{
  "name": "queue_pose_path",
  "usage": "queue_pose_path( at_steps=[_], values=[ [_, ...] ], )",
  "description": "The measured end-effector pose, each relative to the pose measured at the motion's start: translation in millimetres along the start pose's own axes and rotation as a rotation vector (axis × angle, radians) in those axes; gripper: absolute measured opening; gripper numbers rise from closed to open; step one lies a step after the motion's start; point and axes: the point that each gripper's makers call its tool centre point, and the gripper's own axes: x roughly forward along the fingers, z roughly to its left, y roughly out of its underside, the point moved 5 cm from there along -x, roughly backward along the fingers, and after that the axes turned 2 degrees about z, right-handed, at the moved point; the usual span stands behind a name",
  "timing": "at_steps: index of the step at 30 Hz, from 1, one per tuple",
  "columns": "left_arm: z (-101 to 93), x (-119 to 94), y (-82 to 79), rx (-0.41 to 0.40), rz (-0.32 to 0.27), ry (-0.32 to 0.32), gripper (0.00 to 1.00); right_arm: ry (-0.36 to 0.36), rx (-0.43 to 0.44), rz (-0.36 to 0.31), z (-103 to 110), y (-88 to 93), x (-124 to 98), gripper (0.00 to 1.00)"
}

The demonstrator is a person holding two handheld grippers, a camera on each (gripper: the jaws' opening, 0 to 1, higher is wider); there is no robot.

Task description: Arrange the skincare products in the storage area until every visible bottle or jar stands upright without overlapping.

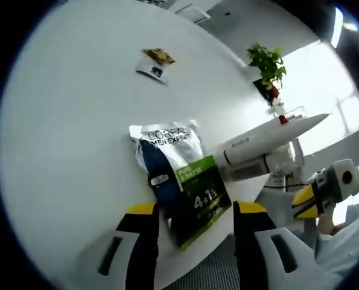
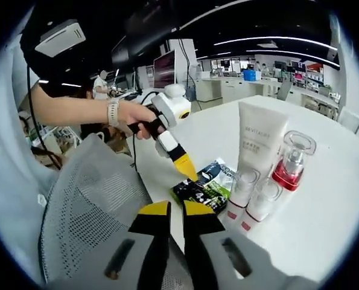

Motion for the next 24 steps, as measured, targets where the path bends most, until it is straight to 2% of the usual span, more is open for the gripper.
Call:
queue_pose_path(
  at_steps=[3, 7, 11, 15, 18, 22, 24],
  values=[
    [-5.3, -4.2, 1.4, 0.021, -0.017, 0.001, 0.51, 0.019, 0.008, -0.008, -4.1, -1.7, -6.1, 0.07],
    [-17.0, -13.7, -2.0, 0.064, -0.077, 0.013, 0.51, 0.049, 0.016, -0.014, -9.5, -3.6, -13.7, 0.08],
    [-28.4, -23.5, -6.5, 0.118, -0.139, 0.011, 0.55, 0.084, 0.016, -0.017, -14.4, -5.4, -23.3, 0.09],
    [-38.3, -33.0, -7.7, 0.185, -0.176, -0.018, 0.59, 0.115, 0.015, -0.011, -19.6, -6.8, -32.3, 0.10],
    [-41.4, -38.5, -9.6, 0.254, -0.200, -0.068, 0.62, 0.143, 0.017, -0.026, -24.9, -10.9, -38.2, 0.12],
    [-50.1, -44.1, -10.7, 0.303, -0.231, -0.093, 0.71, 0.176, 0.011, -0.033, -30.1, -17.6, -44.7, 0.17],
    [-52.5, -49.2, -13.3, 0.350, -0.249, -0.121, 0.72, 0.180, 0.007, -0.029, -31.5, -20.4, -47.8, 0.18]
  ],
)
